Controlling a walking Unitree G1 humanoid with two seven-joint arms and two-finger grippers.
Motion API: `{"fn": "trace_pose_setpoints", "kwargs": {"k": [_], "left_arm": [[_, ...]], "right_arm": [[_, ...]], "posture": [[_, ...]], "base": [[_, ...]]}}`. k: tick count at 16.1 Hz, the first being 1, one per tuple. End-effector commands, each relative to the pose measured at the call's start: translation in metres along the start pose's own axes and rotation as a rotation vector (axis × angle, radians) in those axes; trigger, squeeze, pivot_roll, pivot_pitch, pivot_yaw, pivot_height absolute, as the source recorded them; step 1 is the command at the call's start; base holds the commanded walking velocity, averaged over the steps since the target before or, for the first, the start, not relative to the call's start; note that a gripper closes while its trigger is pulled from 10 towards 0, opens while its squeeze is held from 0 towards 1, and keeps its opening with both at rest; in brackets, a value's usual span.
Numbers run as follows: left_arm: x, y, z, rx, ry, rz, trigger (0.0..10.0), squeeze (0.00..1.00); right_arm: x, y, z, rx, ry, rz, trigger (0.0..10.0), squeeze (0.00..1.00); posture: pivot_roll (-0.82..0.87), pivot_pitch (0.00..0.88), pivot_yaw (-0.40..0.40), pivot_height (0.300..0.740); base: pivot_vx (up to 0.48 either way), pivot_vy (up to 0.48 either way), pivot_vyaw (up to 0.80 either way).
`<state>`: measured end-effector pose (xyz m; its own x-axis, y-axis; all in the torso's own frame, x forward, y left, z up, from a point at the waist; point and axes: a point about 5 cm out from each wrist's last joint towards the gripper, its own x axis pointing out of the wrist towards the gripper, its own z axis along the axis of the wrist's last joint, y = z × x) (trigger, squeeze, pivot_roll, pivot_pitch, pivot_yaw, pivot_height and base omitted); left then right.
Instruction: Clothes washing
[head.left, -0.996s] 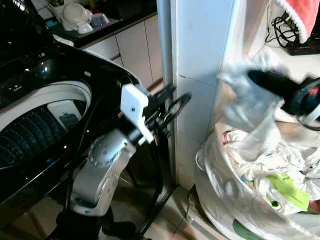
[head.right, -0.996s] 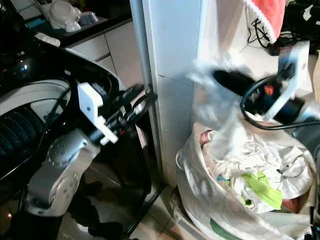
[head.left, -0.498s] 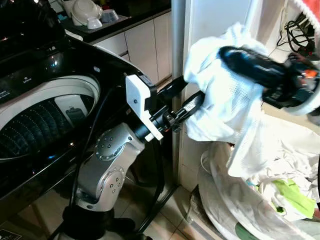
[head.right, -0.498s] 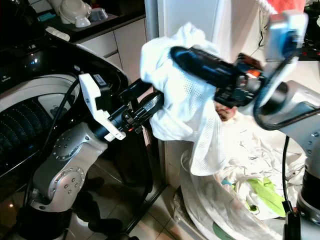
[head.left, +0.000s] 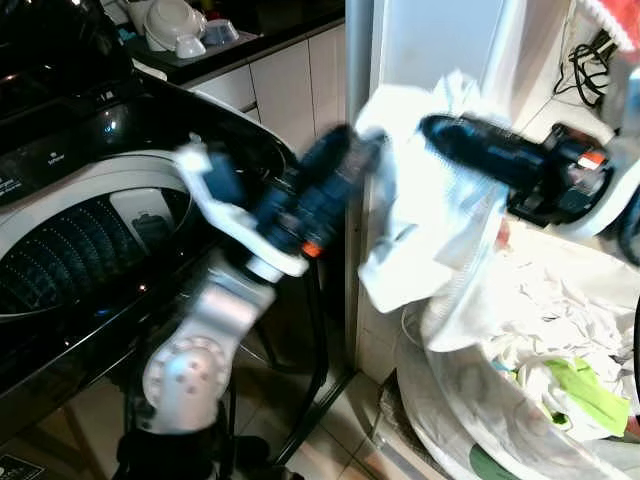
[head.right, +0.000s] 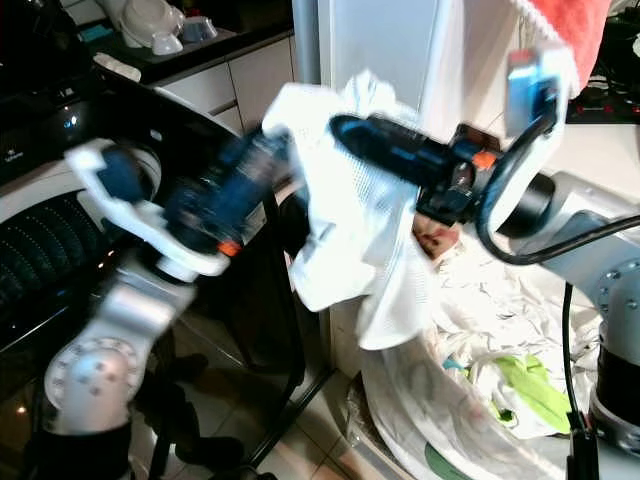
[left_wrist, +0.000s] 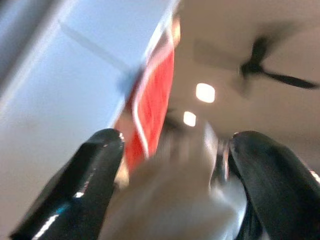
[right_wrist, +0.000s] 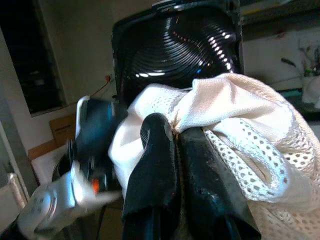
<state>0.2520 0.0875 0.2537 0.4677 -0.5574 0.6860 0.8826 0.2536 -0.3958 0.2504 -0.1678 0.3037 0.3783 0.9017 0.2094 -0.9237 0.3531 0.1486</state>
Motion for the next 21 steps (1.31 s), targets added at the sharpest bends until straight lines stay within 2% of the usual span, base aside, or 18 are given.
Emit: {"fn": "trace_pose_setpoints", "kwargs": {"k": [1, 2, 4, 6, 8, 9, 10, 13, 14, 15, 16, 17, 21], "left_arm": [[0.002, 0.001, 0.011, -0.035, -0.059, -0.001, 10.0, 1.00], [0.003, 0.000, 0.013, -0.055, -0.066, -0.014, 10.0, 1.00], [0.002, -0.010, -0.009, -0.008, 0.138, -0.087, 10.0, 1.00], [-0.002, -0.011, -0.029, 0.058, 0.278, -0.093, 10.0, 1.00], [-0.006, -0.013, -0.040, 0.064, 0.359, -0.110, 10.0, 0.99], [-0.008, -0.013, -0.044, 0.067, 0.391, -0.116, 10.0, 0.95], [-0.009, -0.013, -0.047, 0.083, 0.418, -0.115, 10.0, 0.80], [-0.009, -0.013, -0.048, 0.098, 0.406, -0.117, 10.0, 0.61], [-0.009, -0.013, -0.048, 0.089, 0.399, -0.119, 3.1, 0.49], [-0.010, -0.012, -0.047, 0.079, 0.397, -0.118, 0.0, 0.38], [-0.010, -0.012, -0.047, 0.078, 0.397, -0.116, 0.0, 0.38], [-0.010, -0.011, -0.048, 0.059, 0.405, -0.089, 0.0, 0.00], [-0.010, -0.002, -0.051, 0.087, 0.444, -0.009, 0.0, 0.00]], "right_arm": [[0.002, 0.006, 0.000, -0.021, 0.028, 0.023, 0.0, 0.00], [0.003, 0.007, -0.001, -0.023, 0.033, 0.029, 0.0, 0.00], [0.006, 0.011, -0.001, -0.018, 0.019, 0.048, 0.0, 0.00], [0.007, 0.013, 0.001, -0.013, 0.000, 0.067, 0.0, 0.00], [0.008, 0.015, 0.003, -0.012, -0.010, 0.071, 0.0, 0.00], [0.009, 0.015, 0.004, -0.011, -0.018, 0.073, 0.0, 0.00], [0.009, 0.015, 0.005, -0.009, -0.025, 0.079, 0.0, 0.00], [0.011, 0.017, 0.005, -0.005, -0.028, 0.086, 0.0, 0.00], [0.011, 0.017, 0.005, -0.004, -0.028, 0.085, 0.0, 0.00], [0.011, 0.017, 0.004, -0.003, -0.024, 0.083, 0.0, 0.00], [0.011, 0.017, 0.004, -0.003, -0.023, 0.082, 0.0, 0.00], [0.012, 0.017, 0.003, 0.000, -0.021, 0.082, 0.0, 0.00], [0.012, 0.017, 0.002, 0.001, -0.020, 0.077, 0.0, 0.00]], "posture": [[-0.09, 0.000, 0.083, 0.740], [-0.09, 0.000, 0.084, 0.740], [-0.08, 0.000, 0.089, 0.740], [-0.09, 0.000, 0.091, 0.740], [-0.09, 0.000, 0.092, 0.740], [-0.09, 0.000, 0.092, 0.740], [-0.09, 0.000, 0.091, 0.740], [-0.09, 0.000, 0.090, 0.740], [-0.09, 0.000, 0.091, 0.740], [-0.09, 0.000, 0.091, 0.740], [-0.09, 0.000, 0.091, 0.740], [-0.09, 0.000, 0.091, 0.740], [-0.08, 0.000, 0.095, 0.740]], "base": [[0.000, 0.000, 0.00], [0.000, 0.000, 0.00], [0.000, 0.000, 0.00], [0.000, 0.000, 0.00], [0.000, 0.000, 0.00], [0.000, 0.000, 0.00], [0.000, 0.000, 0.00], [0.000, 0.000, 0.00], [0.000, 0.000, 0.00], [0.000, 0.000, 0.00], [0.000, 0.000, 0.00], [0.000, 0.000, 0.00], [0.000, 0.000, 0.00]]}}
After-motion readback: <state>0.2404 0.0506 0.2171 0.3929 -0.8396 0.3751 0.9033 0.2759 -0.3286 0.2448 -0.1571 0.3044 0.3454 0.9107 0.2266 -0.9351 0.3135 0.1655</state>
